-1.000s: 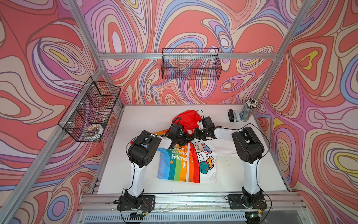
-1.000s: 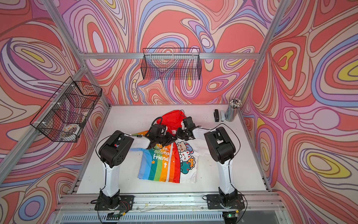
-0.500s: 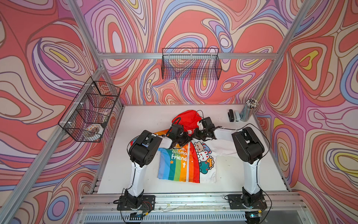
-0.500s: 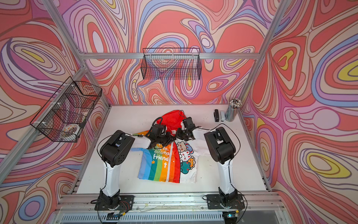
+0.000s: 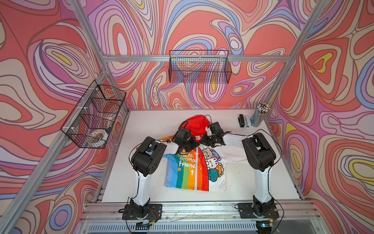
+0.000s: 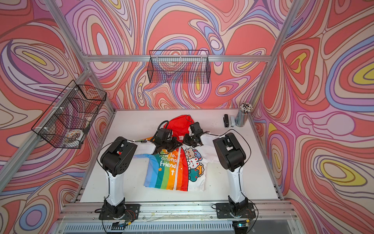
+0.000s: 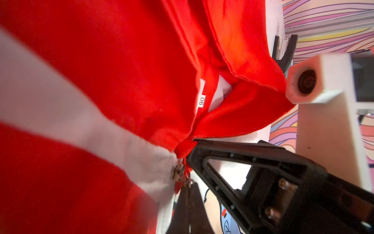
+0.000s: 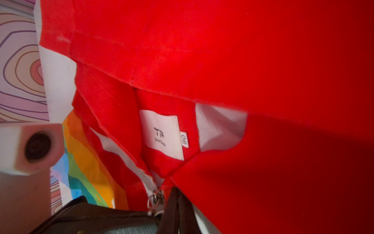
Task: Unzip the jacket
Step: Unzip the zipper on the jacket.
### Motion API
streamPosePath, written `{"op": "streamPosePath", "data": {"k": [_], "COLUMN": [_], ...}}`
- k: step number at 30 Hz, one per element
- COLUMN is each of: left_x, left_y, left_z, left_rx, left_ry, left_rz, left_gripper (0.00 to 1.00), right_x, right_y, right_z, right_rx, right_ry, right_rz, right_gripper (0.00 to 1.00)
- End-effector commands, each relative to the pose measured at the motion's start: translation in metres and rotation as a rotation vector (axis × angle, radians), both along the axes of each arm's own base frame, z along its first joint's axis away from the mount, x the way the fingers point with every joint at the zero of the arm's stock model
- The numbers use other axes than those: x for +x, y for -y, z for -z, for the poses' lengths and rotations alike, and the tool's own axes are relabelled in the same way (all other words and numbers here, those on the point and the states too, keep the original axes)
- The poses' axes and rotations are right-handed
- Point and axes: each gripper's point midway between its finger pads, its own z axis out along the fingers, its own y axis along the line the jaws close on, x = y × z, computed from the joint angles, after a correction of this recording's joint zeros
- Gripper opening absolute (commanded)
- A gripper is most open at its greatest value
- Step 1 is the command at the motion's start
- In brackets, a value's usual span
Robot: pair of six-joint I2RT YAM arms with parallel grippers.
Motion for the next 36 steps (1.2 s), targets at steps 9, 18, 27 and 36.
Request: {"op": "streamPosePath", "data": {"k": [9,18,27,36], "left_x": [-0.010,-0.010,-0.012,-0.013], "left_y": [-0.017,-0.017,-0.018,-0.020], "left_z": [-0.002,0.003,0.006,0.009], "left_rx": [0.082,0.082,0.091,0.095], "left_ry": [-0.009,-0.023,-0.029,-0.038], "left_rz": [0.008,0.014,0.015,0.014], "left_gripper": [0.00,0.00,0.00,0.00], "right_x": [-0.026,-0.018,-0.009,-0.010], "right_y": [0.013,0.005,0.002,0.004], "right_z": [0.037,0.016,0.015,0.020], "right_rx": [-0.114,-0.076,-0.094,-0.109], "right_ry": [-0.123,-0.073,-0.072,-0.088], "right_rz": [-0.026,-0.043,-0.057,-0.053], "right_gripper": [0.10,0.29,0.34,0.17]}}
